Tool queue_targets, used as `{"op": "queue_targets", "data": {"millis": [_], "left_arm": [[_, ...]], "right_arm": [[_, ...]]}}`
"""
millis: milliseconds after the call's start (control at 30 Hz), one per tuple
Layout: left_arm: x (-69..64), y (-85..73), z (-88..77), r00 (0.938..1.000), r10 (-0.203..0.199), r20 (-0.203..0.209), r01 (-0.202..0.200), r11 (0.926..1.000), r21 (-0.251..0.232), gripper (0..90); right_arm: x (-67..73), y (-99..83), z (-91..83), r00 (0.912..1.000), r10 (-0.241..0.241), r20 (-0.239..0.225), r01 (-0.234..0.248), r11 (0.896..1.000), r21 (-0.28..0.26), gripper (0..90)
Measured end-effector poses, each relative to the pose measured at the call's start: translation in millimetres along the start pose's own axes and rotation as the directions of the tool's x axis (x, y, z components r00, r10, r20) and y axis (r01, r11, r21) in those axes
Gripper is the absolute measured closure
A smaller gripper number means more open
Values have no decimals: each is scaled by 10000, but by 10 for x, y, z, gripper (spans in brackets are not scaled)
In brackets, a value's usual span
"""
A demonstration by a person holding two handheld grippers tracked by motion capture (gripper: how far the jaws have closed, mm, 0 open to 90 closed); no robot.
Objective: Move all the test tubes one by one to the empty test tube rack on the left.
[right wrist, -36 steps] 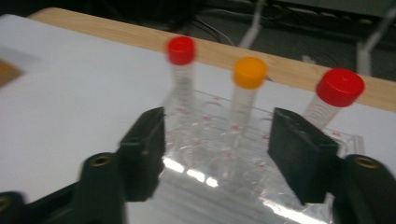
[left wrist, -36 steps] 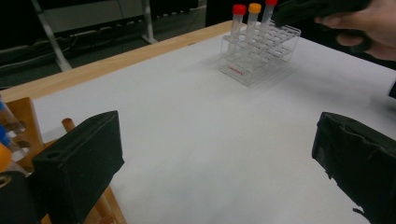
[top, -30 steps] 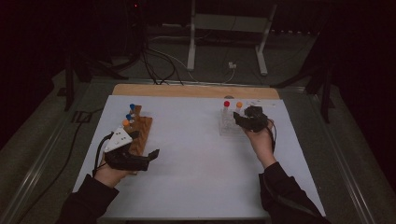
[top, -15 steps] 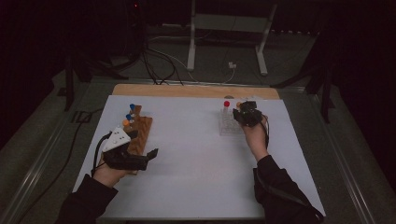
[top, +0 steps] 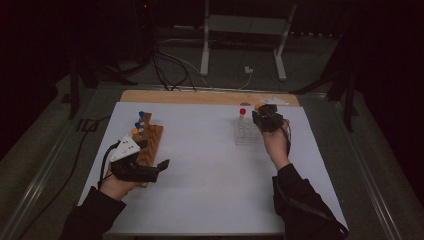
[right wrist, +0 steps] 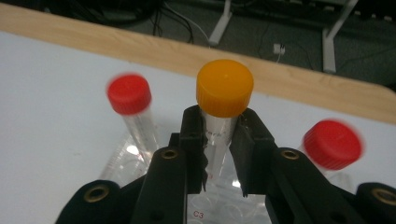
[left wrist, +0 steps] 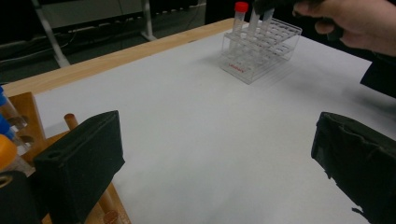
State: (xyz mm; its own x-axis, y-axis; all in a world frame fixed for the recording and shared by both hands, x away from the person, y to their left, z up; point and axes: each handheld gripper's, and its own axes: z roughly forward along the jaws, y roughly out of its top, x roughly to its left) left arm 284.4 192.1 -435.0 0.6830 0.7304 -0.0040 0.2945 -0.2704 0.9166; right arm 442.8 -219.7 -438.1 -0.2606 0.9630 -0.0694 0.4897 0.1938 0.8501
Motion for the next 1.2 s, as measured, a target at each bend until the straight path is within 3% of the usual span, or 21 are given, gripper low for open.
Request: {"op": "queue_targets", "data": {"millis": [267, 567, 700, 900, 1133, 1200], "left_arm": [[-23, 35, 17, 9997, -53, 251, 53, 10000, 27, 38], [-94, 88, 69, 9986, 134, 508, -139, 9999, 98, 39], [-123, 108, 96, 9983, 176, 554, -187, 9997, 183, 38], [-193, 132, 174, 9950, 302, 953, -347, 9984, 450, 27], [-304, 170, 266, 9861, 483, 1592, -555, 9976, 413, 27], [-340, 189, 298, 9844, 560, 1670, -635, 9972, 396, 27]], "right_arm": [[23, 112, -328, 9990, -348, -265, 331, 9975, -629, 744], [182, 55, -620, 9896, -849, -1160, 754, 9936, -842, 743], [293, -47, -748, 9795, -1240, -1589, 1122, 9904, -812, 743], [396, -190, -903, 9636, -1616, -2132, 1479, 9859, -788, 743], [526, -393, -972, 9424, -1871, -2773, 1763, 9823, -635, 743], [587, -457, -975, 9323, -2050, -2978, 1970, 9787, -572, 743]]}}
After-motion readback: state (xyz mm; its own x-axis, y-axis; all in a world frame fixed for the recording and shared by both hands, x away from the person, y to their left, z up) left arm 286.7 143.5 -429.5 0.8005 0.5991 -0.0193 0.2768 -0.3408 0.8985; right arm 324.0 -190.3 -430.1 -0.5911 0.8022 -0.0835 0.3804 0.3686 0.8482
